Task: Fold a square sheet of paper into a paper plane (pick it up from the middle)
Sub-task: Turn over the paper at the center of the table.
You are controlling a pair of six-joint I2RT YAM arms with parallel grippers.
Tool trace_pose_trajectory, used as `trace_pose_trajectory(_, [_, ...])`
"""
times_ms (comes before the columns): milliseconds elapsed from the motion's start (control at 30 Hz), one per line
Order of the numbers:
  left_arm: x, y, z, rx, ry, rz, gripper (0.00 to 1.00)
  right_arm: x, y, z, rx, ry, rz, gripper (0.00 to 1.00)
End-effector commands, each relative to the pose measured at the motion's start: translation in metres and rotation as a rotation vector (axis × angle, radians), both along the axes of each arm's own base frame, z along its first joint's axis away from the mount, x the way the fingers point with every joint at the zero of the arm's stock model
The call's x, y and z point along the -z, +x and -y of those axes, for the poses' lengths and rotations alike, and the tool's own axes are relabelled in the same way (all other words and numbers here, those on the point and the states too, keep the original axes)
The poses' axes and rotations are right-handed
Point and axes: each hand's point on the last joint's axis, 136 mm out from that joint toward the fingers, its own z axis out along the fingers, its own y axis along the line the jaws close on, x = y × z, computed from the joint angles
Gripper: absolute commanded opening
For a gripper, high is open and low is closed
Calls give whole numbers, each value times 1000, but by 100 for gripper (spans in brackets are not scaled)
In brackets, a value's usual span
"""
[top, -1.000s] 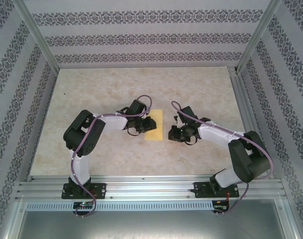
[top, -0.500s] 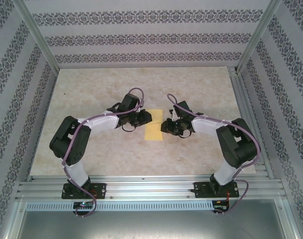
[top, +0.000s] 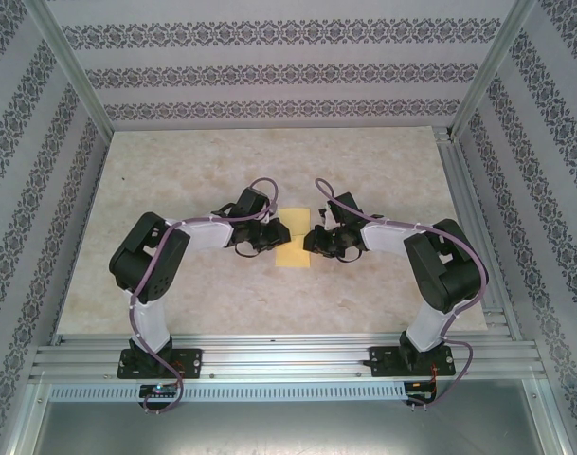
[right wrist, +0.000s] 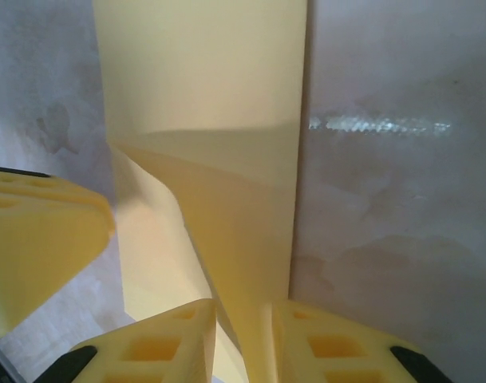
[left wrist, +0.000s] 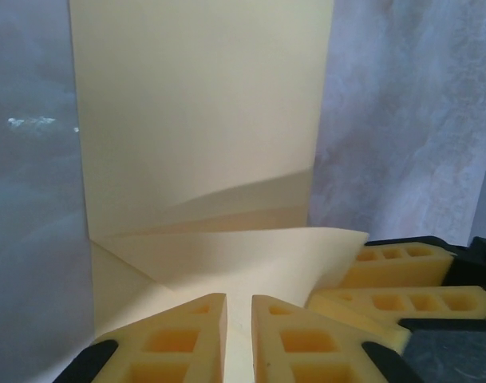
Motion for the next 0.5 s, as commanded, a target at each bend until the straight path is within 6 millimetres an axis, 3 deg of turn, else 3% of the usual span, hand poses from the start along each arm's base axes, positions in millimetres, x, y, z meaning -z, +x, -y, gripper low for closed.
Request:
trace_pose_trajectory(0, [4,5,4,-1,-19,-4,18,-5,7,-5,10,30,17,27])
trace_pose_trajectory(467, [23,-1,-2,7,37,-45,17,10,4,2,11,-45,-9,30])
